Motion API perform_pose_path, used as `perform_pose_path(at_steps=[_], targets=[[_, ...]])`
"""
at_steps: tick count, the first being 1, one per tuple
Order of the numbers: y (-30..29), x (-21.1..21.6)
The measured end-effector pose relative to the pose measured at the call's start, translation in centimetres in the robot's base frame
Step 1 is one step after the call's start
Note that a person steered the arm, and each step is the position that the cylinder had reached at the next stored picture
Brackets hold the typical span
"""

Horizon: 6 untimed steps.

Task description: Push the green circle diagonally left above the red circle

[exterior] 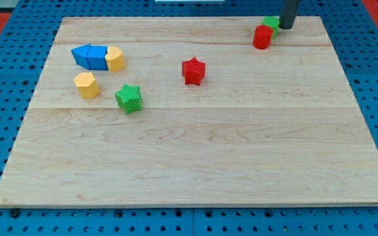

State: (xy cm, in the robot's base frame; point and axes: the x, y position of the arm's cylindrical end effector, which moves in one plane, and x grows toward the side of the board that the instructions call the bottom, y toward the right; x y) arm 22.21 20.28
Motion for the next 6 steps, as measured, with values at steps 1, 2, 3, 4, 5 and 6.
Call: perform_pose_path(at_steps=[1,2,3,4,5,6], targets=[[-1.5,0.0],[-5.5,0.7],[-7.1,1.2],[-7.1,1.3],[-3.0,1.4],[-1.4,1.4]])
